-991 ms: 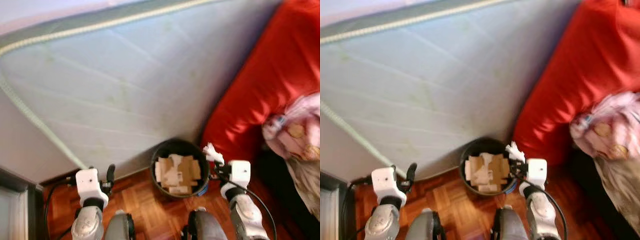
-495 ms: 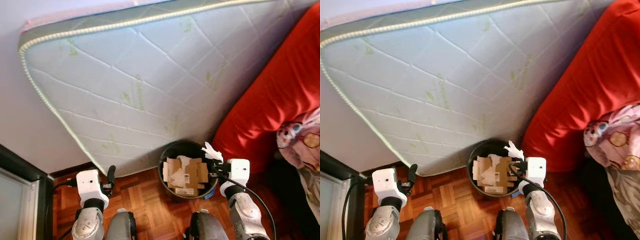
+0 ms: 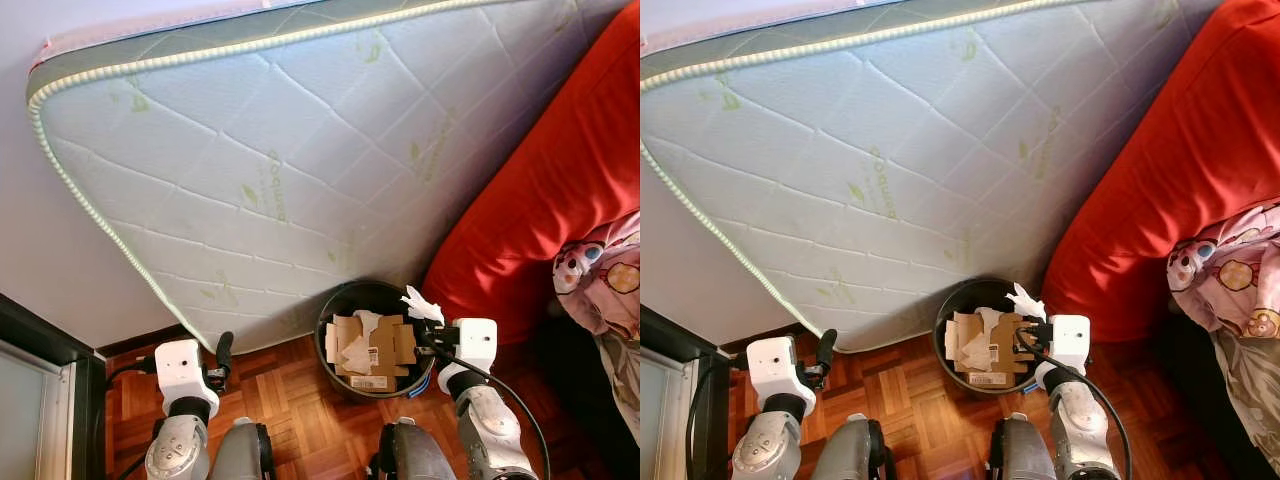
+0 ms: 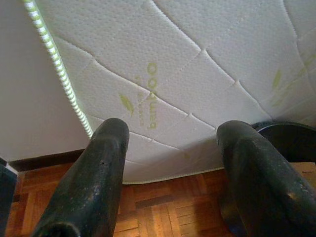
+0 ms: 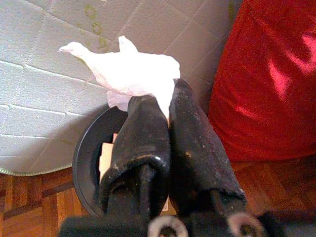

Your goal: Clean up the room

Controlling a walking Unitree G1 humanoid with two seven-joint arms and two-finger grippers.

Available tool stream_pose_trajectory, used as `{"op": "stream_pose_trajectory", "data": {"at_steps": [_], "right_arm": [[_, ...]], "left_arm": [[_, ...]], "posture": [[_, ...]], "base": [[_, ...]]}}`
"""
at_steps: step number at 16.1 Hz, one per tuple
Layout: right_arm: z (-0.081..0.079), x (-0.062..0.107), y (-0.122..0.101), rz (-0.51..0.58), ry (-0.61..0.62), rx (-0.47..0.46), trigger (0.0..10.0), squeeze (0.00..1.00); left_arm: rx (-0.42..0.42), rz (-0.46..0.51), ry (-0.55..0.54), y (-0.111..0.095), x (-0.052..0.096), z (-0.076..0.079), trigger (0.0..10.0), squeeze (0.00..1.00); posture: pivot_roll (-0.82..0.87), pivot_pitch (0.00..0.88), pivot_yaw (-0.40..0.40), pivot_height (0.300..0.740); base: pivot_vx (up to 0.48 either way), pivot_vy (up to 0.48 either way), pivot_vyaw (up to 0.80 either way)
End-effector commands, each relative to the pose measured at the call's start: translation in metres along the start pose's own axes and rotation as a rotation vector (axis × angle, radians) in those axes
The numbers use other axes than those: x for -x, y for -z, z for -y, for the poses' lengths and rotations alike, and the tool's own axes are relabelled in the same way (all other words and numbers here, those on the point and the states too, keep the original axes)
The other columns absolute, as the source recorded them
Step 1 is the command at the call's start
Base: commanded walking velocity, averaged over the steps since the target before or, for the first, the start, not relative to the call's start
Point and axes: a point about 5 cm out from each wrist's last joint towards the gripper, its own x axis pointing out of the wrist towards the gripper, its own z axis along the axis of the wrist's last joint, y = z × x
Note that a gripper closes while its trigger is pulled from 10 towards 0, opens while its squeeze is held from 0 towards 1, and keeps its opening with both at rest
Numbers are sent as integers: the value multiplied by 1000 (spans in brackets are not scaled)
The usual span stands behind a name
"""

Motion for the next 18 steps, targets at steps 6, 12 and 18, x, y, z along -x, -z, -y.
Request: {"op": "stream_pose_trajectory", "data": {"at_steps": [6, 12, 18], "right_arm": [[-2, 3, 8, -36, 0, -14, 10000, 0], [-2, 3, 8, -32, 1, -17, 10000, 0], [-3, 2, 10, -61, 6, -1, 10000, 0]], "left_arm": [[16, -36, 2, 7, 3, 0, 10000, 0], [11, -38, -4, 8, 3, 0, 10000, 0], [9, -40, -2, 8, 3, 0, 10000, 0]], "posture": [[-107, 201, -1, 647], [-108, 203, -1, 647], [-108, 205, -3, 627]], "base": [[0, 0, 0], [0, 0, 0], [0, 0, 0]]}}
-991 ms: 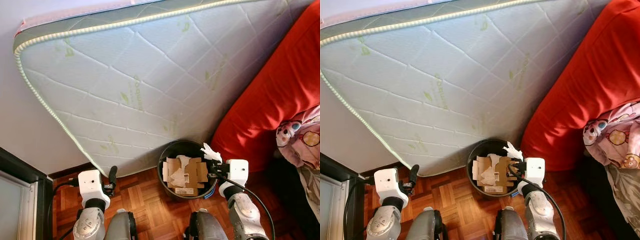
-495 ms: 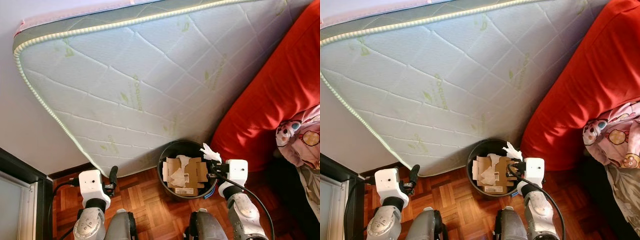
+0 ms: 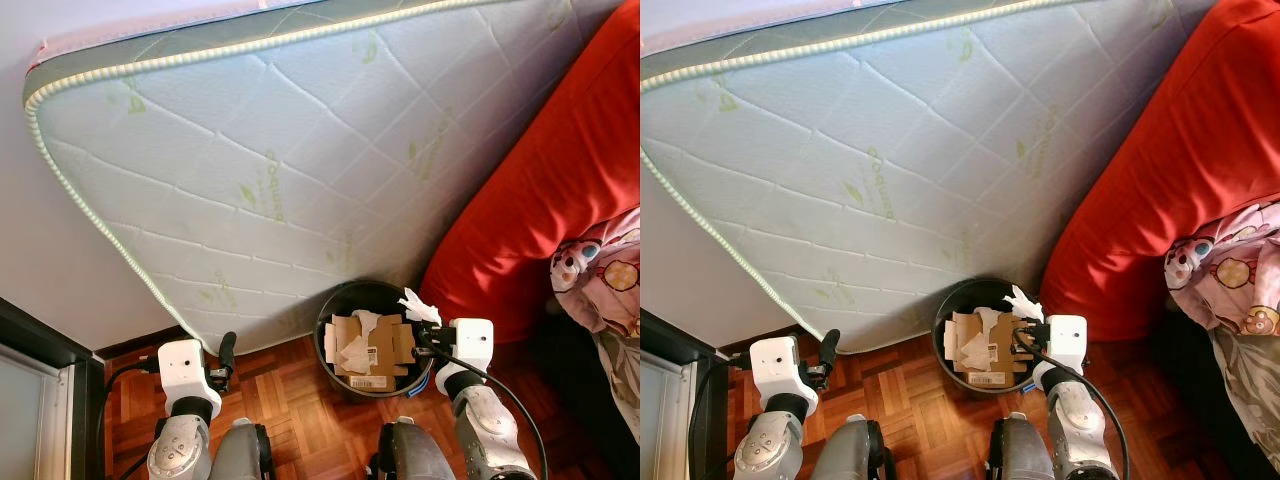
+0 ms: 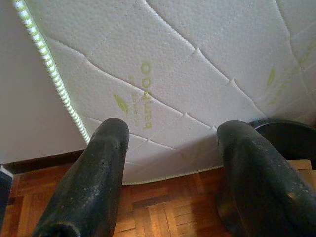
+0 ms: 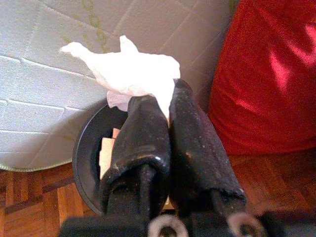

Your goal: Clean up the room

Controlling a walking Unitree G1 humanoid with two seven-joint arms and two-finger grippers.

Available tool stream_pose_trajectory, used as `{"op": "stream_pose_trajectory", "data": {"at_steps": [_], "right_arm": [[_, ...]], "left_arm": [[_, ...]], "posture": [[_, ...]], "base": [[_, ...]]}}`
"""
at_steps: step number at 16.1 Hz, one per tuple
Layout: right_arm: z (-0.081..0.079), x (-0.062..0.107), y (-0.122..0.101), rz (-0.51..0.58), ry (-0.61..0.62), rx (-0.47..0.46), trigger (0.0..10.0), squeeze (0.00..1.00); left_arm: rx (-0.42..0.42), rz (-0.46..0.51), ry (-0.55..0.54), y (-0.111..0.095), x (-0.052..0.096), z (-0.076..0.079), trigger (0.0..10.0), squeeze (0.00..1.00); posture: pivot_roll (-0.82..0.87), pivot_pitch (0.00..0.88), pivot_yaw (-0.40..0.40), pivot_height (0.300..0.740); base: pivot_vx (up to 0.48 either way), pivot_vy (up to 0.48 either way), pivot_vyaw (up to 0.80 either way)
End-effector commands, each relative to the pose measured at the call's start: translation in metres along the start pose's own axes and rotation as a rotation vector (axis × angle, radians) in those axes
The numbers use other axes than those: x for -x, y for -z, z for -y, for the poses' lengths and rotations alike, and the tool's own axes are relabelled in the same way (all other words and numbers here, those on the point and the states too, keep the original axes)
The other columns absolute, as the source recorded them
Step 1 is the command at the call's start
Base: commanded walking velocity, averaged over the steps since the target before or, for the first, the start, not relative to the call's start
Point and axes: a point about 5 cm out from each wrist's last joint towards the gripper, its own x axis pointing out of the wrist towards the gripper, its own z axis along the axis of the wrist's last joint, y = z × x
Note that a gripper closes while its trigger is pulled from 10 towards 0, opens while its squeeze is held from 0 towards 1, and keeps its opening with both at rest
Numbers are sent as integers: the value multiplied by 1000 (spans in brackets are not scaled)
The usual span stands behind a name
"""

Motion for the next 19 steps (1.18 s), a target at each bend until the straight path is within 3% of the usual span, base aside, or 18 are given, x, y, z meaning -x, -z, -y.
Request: {"op": "stream_pose_trajectory", "data": {"at_steps": [1, 19], "right_arm": [[0, 3, 6, -21, 5, -4, 10000, 0], [-2, 3, 6, -16, -5, -9, 10000, 0]], "left_arm": [[9, -39, -13, 8, 3, -2, 10000, 0], [17, -39, -7, 7, 2, 0, 10000, 0]], "posture": [[-108, 206, -2, 622], [-108, 206, -1, 622]], "base": [[0, 0, 0], [0, 0, 0]]}}
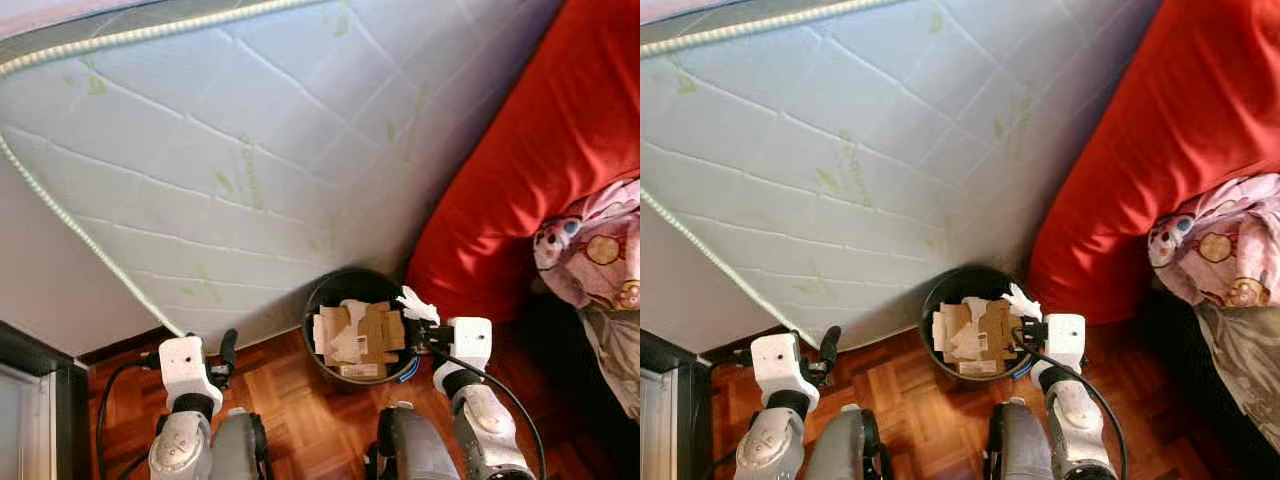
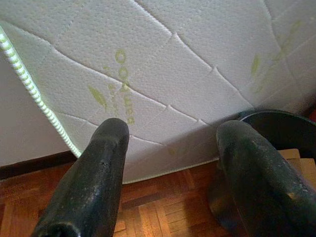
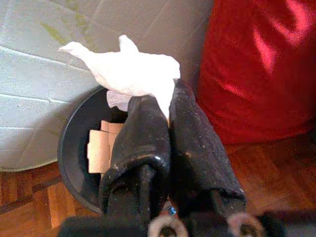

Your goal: Clean up the room

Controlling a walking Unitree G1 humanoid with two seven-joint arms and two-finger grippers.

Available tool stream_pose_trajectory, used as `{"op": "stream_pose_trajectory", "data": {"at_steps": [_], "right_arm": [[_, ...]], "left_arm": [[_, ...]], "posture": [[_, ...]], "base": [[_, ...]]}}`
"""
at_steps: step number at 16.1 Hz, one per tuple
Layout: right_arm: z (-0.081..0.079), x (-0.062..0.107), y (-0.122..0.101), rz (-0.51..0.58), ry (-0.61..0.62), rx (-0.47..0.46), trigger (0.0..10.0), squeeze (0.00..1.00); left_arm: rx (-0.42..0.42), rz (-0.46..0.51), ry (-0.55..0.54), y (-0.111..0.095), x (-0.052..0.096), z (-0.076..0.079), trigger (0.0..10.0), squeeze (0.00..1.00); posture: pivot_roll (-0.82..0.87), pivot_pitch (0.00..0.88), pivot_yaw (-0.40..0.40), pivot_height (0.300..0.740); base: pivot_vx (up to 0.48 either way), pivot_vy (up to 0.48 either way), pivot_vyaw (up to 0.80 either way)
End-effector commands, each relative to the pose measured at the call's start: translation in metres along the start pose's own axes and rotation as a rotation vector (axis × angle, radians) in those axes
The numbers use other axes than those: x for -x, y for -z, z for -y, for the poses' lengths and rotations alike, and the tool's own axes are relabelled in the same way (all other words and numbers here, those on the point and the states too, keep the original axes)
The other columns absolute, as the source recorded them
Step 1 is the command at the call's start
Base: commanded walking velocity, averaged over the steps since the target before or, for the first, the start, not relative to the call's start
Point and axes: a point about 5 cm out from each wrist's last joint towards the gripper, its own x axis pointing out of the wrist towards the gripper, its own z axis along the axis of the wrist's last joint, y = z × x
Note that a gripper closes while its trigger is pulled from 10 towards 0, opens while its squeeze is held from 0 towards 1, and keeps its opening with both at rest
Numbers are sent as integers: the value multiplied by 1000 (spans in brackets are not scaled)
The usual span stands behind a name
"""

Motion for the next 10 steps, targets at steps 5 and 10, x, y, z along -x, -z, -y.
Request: {"op": "stream_pose_trajectory", "data": {"at_steps": [5, 10], "right_arm": [[-1, 3, 6, -23, 2, -9, 10000, 0], [-1, 4, 9, -34, 2, -11, 10000, 0]], "left_arm": [[15, -50, -14, 10, 5, -2, 10000, 0], [17, -51, -15, 11, 4, -2, 10000, 0]], "posture": [[-108, 207, -2, 622], [-109, 208, -2, 622]], "base": [[0, 0, 0], [0, 0, 0]]}}
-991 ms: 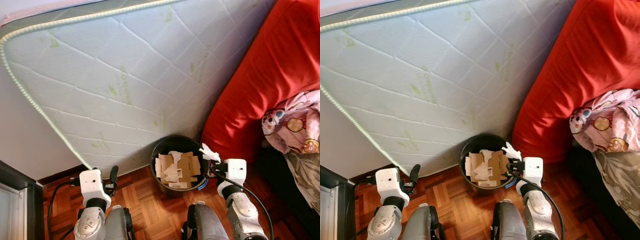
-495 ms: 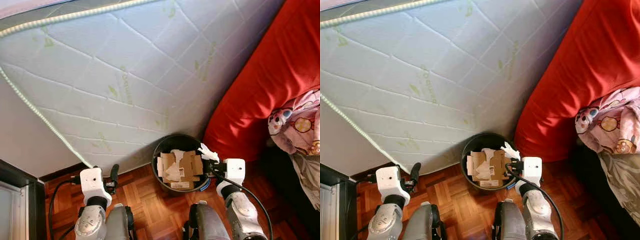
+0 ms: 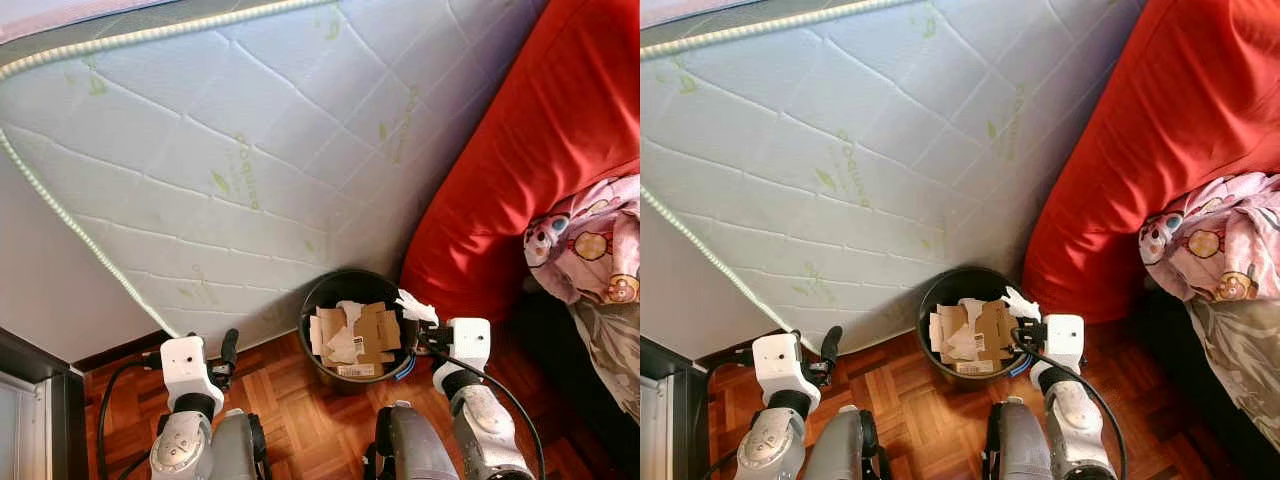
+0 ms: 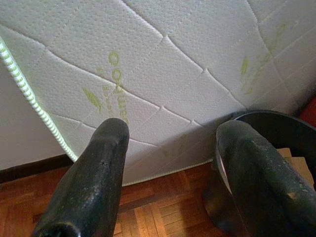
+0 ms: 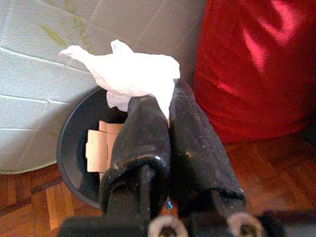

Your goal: Clean up the room

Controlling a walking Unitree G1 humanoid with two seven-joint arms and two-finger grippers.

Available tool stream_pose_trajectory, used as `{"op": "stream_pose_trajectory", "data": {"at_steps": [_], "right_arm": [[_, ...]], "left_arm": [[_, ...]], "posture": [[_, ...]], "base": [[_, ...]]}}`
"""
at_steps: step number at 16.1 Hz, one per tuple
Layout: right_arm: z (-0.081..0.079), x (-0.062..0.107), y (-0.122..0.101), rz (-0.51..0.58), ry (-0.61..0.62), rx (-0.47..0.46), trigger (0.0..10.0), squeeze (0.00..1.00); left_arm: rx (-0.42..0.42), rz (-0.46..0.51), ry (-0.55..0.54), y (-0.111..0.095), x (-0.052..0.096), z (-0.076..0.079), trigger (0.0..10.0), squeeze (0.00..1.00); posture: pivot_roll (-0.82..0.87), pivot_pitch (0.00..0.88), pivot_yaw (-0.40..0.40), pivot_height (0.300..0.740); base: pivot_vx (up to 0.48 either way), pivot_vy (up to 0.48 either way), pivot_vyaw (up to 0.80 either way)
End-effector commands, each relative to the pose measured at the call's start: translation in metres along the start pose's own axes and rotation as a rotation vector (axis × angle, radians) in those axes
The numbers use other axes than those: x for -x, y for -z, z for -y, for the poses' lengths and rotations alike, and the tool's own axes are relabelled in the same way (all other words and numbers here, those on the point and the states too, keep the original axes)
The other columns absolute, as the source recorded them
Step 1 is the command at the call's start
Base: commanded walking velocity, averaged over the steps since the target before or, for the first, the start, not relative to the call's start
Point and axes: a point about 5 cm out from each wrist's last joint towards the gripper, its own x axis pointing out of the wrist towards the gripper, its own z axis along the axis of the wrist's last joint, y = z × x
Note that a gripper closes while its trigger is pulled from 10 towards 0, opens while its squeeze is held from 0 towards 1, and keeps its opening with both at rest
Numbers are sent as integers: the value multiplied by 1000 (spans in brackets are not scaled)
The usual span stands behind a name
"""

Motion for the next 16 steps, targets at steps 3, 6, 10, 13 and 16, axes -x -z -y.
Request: {"op": "stream_pose_trajectory", "data": {"at_steps": [3, 6, 10, 13, 16], "right_arm": [[-1, 3, 7, -28, 2, -10, 10000, 0], [0, 3, 8, -30, 1, -10, 10000, 0], [0, 3, 8, -35, 0, -10, 10000, 0], [0, 3, 10, -43, -2, -11, 10000, 0], [-1, 3, 10, -45, -8, -10, 10000, 0]], "left_arm": [[17, -46, -15, 10, 4, -2, 10000, 0], [17, -44, -14, 9, 4, -2, 10000, 0], [19, -41, -10, 9, 4, -1, 10000, 0], [18, -39, -10, 9, 3, -1, 10000, 0], [18, -38, -10, 8, 3, -1, 10000, 0]], "posture": [[-108, 208, -3, 622], [-108, 208, -2, 622], [-109, 209, -2, 622], [-108, 210, -1, 622], [-108, 209, -1, 622]], "base": [[0, 0, 0], [0, 0, 0], [120, 0, 0], [245, 0, 0], [249, 0, 0]]}}
